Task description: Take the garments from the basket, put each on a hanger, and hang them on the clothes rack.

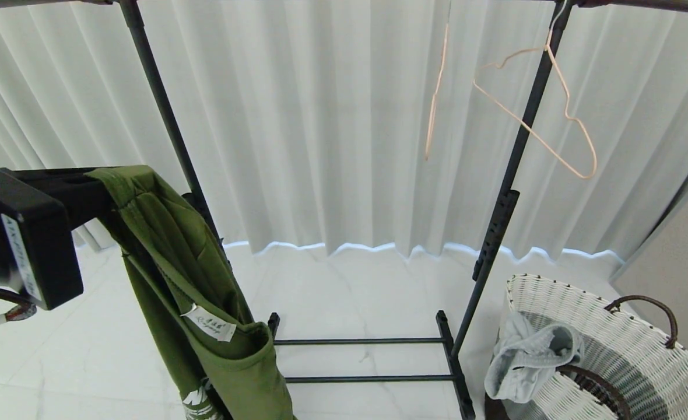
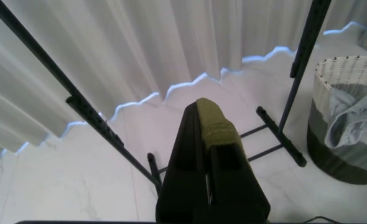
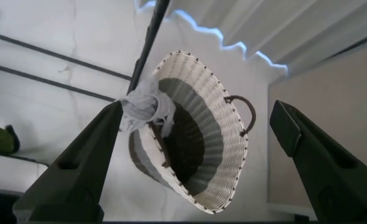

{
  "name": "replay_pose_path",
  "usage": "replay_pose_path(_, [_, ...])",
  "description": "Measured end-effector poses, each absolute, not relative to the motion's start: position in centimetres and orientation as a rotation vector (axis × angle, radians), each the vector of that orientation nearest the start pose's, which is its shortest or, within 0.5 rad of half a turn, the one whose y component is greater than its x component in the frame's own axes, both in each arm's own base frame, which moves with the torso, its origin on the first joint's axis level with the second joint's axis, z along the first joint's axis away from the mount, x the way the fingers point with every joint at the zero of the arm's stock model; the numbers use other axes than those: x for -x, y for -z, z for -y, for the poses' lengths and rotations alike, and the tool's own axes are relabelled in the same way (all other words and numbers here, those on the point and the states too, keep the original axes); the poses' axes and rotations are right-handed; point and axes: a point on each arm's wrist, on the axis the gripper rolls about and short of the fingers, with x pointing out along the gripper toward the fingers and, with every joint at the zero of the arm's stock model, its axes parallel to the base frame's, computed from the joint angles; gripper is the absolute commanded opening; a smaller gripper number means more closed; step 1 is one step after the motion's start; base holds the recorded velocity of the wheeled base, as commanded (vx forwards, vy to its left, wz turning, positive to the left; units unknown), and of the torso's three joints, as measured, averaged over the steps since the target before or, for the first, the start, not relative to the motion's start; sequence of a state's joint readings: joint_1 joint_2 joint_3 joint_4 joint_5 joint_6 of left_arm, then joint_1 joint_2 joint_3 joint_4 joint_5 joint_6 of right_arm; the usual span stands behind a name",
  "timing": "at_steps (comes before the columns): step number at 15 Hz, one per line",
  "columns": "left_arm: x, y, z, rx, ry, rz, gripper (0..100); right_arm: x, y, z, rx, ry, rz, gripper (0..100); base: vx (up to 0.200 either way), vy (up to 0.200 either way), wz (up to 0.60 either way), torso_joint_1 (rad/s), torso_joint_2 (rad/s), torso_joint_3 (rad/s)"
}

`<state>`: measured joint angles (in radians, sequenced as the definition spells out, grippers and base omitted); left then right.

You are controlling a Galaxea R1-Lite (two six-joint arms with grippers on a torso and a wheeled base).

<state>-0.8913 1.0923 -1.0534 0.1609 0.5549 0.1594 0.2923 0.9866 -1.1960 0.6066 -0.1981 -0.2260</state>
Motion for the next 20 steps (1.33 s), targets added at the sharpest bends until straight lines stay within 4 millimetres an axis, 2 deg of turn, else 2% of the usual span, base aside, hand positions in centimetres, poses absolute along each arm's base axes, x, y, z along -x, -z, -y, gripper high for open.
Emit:
replay_pose_path(13, [-9.4,-31.6,9.8,-0.319,0.349,-0.111,0,-10.1,-32.2,-2.6,0.291,-0.153,-0.36,100,0.0,0.0,0.0,0.214,-0.49,-0.28])
replay_pose_path(20, [-9.7,-31.5,9.5,-0.319,0.318,-0.119,0,-10.7,-31.6,-2.8,0.293,-0.154,-0.362,100,0.2,0.0,0.0,0.042,-0.08,-0.045])
